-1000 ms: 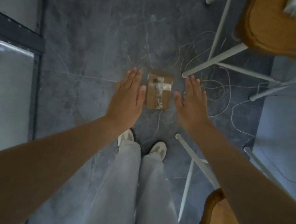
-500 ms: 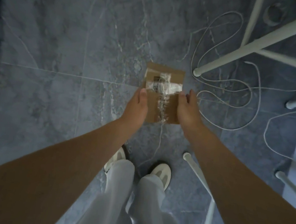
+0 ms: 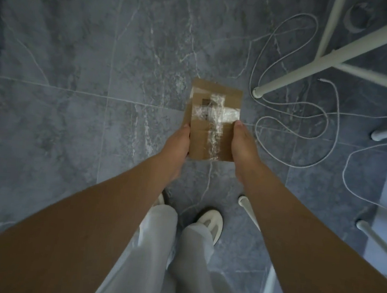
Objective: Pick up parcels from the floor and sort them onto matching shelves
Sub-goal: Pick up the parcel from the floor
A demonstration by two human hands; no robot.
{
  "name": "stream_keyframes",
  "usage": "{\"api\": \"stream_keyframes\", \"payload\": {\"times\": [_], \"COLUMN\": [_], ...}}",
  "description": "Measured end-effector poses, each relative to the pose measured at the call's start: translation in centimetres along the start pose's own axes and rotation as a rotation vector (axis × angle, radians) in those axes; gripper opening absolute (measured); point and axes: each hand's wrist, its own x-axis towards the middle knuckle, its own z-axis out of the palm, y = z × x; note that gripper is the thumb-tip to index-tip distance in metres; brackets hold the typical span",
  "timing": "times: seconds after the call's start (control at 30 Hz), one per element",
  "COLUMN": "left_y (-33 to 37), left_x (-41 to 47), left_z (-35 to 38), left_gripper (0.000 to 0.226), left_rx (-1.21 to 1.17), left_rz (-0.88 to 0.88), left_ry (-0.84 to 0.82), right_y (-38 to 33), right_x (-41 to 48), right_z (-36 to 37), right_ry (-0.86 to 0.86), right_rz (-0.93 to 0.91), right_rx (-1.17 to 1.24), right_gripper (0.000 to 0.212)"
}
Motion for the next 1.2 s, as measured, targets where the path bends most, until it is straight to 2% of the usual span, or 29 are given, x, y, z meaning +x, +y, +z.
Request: {"api": "stream_keyframes", "payload": {"times": [0.1,0.2,0.37,0.47,0.6,0.73,0.87,1.07,1.13,1.2], "left_y": [0.8,2.1,6.6,9.6,13.5,17.0,19.2,23.3,24.4,25.0], "left_x": [-2.6,-5.7,-13.4,-18.0,-24.4,-32.5,-41.7,-55.8,-59.3,-62.3], "left_z": [-0.5,-1.3,-2.1,-2.3,-2.4,-2.8,-3.6,-5.7,-6.7,-7.7], "left_gripper": [0.037,0.038,0.035,0.048,0.051,0.052,0.047,0.059,0.071,0.067], "left_rx": [0.013,0.028,0.096,0.163,0.170,0.093,0.050,-0.061,-0.113,-0.163], "left_rz": [-0.010,-0.008,0.084,0.163,0.261,0.257,0.428,0.510,0.579,0.665], "left_ry": [-0.019,-0.041,0.022,0.038,0.053,0.094,0.069,0.112,0.121,0.148], "right_y": [-0.9,-2.3,-6.5,-9.7,-14.4,-18.3,-21.7,-26.2,-28.6,-30.3], "right_x": [-2.5,-5.5,-12.1,-16.6,-22.1,-29.0,-36.6,-46.2,-51.1,-54.5], "right_z": [-0.3,-1.0,-3.1,-4.1,-5.9,-8.1,-10.9,-13.0,-13.4,-13.3], "right_ry": [0.001,-0.014,-0.043,-0.051,-0.038,-0.093,-0.122,-0.097,-0.129,-0.173], "right_rz": [-0.016,-0.038,-0.039,-0.059,-0.090,-0.228,-0.341,-0.656,-0.711,-0.732], "right_rx": [-0.014,-0.025,0.029,0.094,0.214,0.224,0.246,0.199,0.189,0.187], "right_gripper": [0.051,0.052,0.054,0.054,0.055,0.075,0.055,0.071,0.072,0.075]}}
